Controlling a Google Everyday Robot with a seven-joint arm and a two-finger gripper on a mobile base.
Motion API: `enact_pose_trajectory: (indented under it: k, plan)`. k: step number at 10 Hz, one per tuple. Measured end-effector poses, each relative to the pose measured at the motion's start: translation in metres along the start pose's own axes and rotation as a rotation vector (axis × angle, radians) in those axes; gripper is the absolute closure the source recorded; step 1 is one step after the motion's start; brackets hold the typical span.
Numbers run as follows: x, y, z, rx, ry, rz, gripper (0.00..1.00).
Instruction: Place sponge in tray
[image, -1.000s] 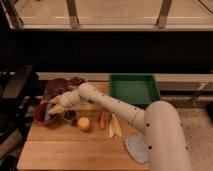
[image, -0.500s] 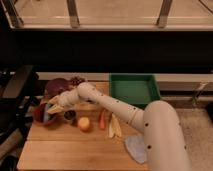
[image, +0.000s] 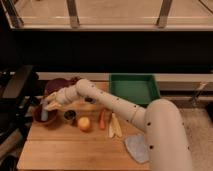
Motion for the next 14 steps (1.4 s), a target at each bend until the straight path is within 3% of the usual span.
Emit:
enact_pose_trajectory:
  k: [5, 9, 12, 14]
  plan:
    - [0.015, 0.000, -0.026, 0.086, -0.098, 0.055, 1.00]
    - [0.012, 0.001, -0.054, 0.167, -0.140, 0.059, 1.00]
    - [0.014, 0.003, -0.087, 0.250, -0.161, 0.074, 1.00]
    - [0.016, 0.005, -0.124, 0.343, -0.210, 0.086, 1.00]
